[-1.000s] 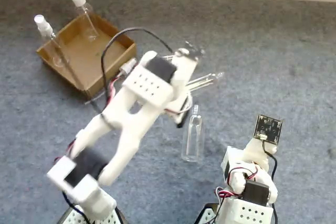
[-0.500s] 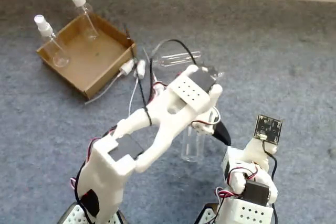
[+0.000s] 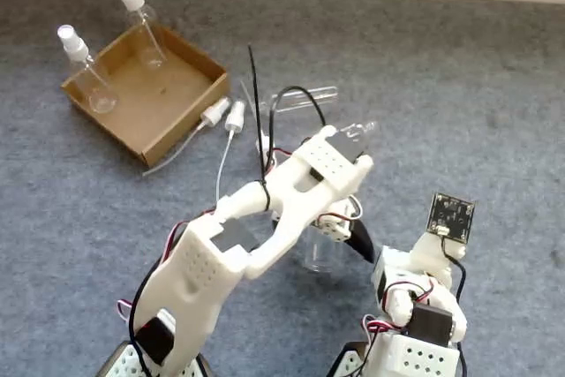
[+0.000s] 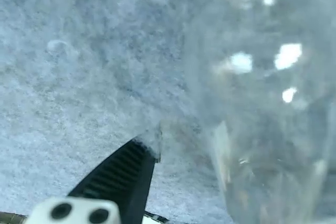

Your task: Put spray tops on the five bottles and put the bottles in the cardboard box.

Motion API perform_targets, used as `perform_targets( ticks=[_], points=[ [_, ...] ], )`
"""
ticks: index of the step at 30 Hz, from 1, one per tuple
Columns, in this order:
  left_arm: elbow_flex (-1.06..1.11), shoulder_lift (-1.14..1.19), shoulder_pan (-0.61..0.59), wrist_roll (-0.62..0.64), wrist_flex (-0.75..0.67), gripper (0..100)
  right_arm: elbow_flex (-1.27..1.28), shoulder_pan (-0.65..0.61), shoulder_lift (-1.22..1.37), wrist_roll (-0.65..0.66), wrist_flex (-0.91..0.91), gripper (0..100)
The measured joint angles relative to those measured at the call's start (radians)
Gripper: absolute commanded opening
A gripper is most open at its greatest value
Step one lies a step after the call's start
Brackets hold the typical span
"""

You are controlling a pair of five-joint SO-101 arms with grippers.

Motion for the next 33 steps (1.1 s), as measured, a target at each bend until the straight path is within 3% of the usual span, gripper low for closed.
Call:
perform_targets(
  ticks=[11, 22, 33],
  points=[
    [0.000, 0.002, -0.003, 0.000, 0.000, 53, 0.000, 0.000, 0.000, 0.000, 0.000, 0.5],
    [0.000, 0.002, -0.071, 0.000, -0.043, 9, 0.000, 0.000, 0.000, 0.000, 0.000, 0.5],
    [-0.009, 0.000, -0.084, 0.000, -0.060, 9, 0.000, 0.000, 0.000, 0.000, 0.000, 0.5]
  ],
)
